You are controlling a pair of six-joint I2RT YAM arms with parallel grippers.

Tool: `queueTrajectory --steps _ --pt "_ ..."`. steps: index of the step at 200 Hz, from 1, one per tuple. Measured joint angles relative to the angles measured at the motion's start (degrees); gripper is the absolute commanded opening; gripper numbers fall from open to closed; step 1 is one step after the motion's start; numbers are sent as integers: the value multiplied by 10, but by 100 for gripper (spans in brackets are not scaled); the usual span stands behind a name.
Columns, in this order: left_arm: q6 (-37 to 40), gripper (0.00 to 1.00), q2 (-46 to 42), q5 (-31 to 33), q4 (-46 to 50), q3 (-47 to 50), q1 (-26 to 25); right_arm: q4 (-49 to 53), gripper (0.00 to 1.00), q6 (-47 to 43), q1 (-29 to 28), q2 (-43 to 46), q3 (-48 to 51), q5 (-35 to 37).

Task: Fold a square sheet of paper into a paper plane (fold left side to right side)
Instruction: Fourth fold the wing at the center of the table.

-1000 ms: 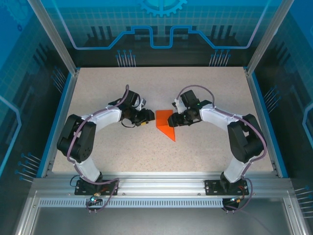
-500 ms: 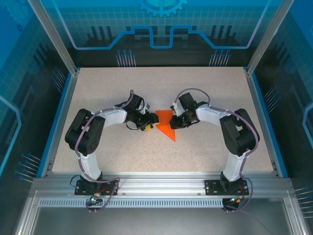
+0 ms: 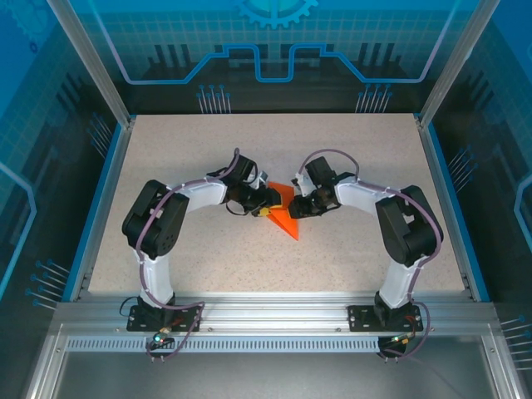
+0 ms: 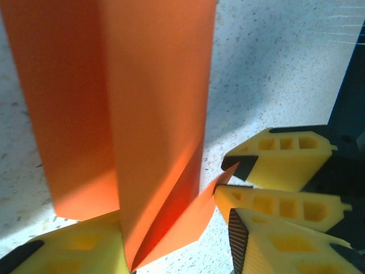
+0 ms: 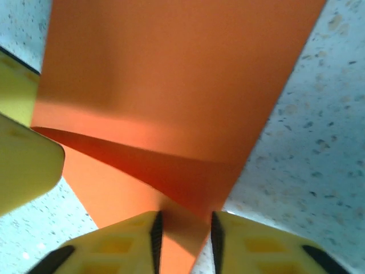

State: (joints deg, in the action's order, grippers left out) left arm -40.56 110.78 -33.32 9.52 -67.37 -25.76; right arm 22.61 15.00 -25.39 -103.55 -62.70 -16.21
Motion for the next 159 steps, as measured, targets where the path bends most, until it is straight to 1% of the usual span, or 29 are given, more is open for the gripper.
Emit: queueTrajectory --steps 6,25,50,63,75,100,111,124,159 --pt "0 40 0 0 0 -2 0 0 41 1 0 11 6 9" --pt "0 34 0 0 0 -8 0 1 42 1 0 60 31 37" --pt "-1 33 0 0 1 -11 0 -5 43 2 -2 133 67 62" --pt "-1 30 0 0 2 -14 0 -14 46 4 -14 162 90 76" --pt "-1 27 0 0 4 -17 0 -28 48 5 -37 179 111 91" --pt "-5 22 0 0 8 -27 0 -45 50 6 -100 179 145 121" --pt "-9 20 0 0 9 -31 0 -47 50 6 -120 174 149 132" --pt "-12 19 0 0 12 -35 0 -56 50 6 -129 163 149 144" --pt "-16 18 0 0 18 -42 0 -71 50 6 -134 128 144 164"
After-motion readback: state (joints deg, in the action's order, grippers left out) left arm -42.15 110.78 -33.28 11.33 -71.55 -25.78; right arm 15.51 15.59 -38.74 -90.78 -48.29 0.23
